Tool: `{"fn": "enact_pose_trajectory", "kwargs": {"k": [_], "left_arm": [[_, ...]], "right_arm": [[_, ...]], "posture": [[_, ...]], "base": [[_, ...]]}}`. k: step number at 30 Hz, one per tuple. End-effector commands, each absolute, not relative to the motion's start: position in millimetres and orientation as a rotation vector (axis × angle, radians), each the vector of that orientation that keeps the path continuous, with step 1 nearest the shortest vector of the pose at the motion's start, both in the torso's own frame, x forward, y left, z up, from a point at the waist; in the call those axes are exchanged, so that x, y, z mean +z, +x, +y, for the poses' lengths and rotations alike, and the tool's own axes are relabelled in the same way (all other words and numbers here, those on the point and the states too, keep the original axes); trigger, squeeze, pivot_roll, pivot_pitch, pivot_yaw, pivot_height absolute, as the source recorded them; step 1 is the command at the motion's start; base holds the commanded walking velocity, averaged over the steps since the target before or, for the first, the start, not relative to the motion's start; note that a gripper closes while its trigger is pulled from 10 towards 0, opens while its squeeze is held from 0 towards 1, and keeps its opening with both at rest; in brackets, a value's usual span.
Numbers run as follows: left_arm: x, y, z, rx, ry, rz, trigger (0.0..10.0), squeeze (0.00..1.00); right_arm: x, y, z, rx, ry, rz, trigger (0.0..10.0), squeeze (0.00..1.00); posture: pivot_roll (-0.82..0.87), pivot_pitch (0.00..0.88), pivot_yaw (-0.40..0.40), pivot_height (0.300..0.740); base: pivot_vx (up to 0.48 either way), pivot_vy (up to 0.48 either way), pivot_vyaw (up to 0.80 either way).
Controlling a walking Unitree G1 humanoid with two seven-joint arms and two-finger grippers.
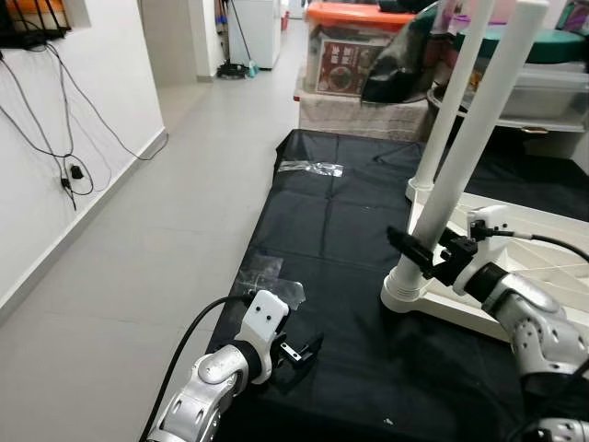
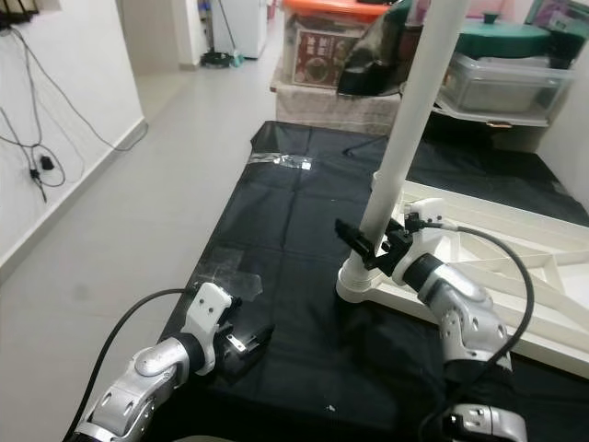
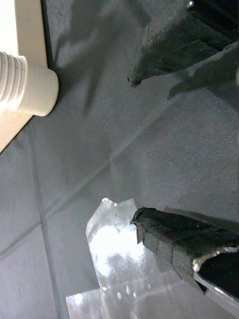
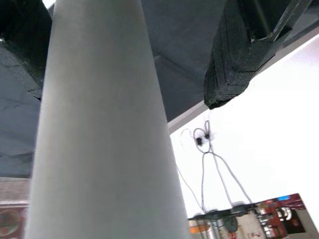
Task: Building children table
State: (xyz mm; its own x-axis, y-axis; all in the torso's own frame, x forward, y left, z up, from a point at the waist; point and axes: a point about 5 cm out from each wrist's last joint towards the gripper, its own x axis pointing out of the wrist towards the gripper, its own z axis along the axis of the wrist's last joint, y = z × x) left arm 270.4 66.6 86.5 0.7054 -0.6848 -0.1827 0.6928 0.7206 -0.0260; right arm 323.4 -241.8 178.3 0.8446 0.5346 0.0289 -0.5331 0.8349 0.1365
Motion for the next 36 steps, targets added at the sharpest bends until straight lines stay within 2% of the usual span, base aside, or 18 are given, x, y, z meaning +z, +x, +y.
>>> {"fn": "enact_pose_trajectory", "kwargs": {"k": [1, 4, 7, 10, 14, 15, 19, 25, 28, 29, 30, 34, 36], "left_arm": [[87, 271, 65, -0.771, 0.05, 0.179, 10.0, 0.0], [98, 261, 65, -0.811, 0.04, 0.094, 10.0, 0.0], [98, 261, 65, -0.811, 0.04, 0.094, 10.0, 0.0], [122, 246, 66, -0.853, 0.074, -0.013, 10.0, 0.0], [137, 239, 70, -0.847, 0.08, -0.054, 10.0, 0.0], [150, 232, 75, -0.822, 0.064, -0.078, 10.0, 0.0], [157, 226, 77, -0.808, 0.045, -0.091, 10.0, 0.0], [169, 216, 76, -0.75, -0.005, -0.1, 10.0, 0.0], [165, 213, 72, -0.761, -0.014, -0.09, 10.0, 0.0], [165, 213, 72, -0.761, -0.014, -0.09, 10.0, 0.0], [163, 213, 71, -0.768, -0.005, -0.09, 10.0, 0.0], [163, 213, 70, -0.771, 0.002, -0.088, 10.0, 0.0], [166, 212, 69, -0.781, 0.003, -0.082, 10.0, 0.0]], "right_arm": [[178, 327, -235, 0.708, 0.129, 0.052, 10.0, 0.0], [185, 342, -210, 0.997, -0.011, 0.113, 10.0, 0.0], [185, 342, -210, 0.997, -0.011, 0.113, 10.0, 0.0], [192, 345, -202, 1.058, -0.061, 0.098, 10.0, 0.0], [196, 344, -200, 1.093, -0.043, 0.084, 10.0, 0.0], [192, 341, -198, 1.099, -0.024, 0.072, 0.0, 0.0], [189, 343, -200, 1.113, -0.022, 0.06, 0.0, 0.0], [166, 334, -207, 0.929, 0.007, 0.043, 0.0, 0.0], [152, 330, -218, 0.549, 0.083, 0.011, 0.0, 0.0], [152, 330, -218, 0.549, 0.083, 0.011, 0.0, 0.0], [148, 328, -222, 0.421, 0.1, 0.012, 0.0, 0.0], [146, 326, -224, 0.351, 0.107, 0.013, 0.0, 0.0], [141, 316, -229, -0.053, 0.121, 0.007, 0.0, 0.0]], "posture": [[0.19, 0.0, -0.085, 0.74], [0.23, 0.0, -0.101, 0.74], [0.23, 0.0, -0.101, 0.74], [0.23, 0.0, -0.098, 0.74], [0.23, 0.0, -0.097, 0.74], [0.23, 0.0, -0.09, 0.74], [0.23, 0.0, -0.09, 0.74], [0.21, 0.0, -0.088, 0.74], [0.2, 0.0, -0.086, 0.74], [0.2, 0.0, -0.086, 0.74], [0.18, 0.0, -0.084, 0.74], [0.18, 0.0, -0.084, 0.74], [0.17, 0.0, -0.073, 0.74]], "base": [[0.0, 0.0, 0.0], [0.0, 0.0, 0.0], [0.0, 0.0, 0.0], [0.0, 0.0, 0.0], [0.0, 0.0, 0.0], [0.0, 0.0, 0.0], [0.0, 0.0, 0.0], [0.0, 0.0, 0.0], [0.0, 0.0, 0.0], [0.0, 0.0, 0.0], [0.0, 0.0, 0.0], [0.0, 0.0, 0.0], [0.0, 0.0, 0.0]]}}
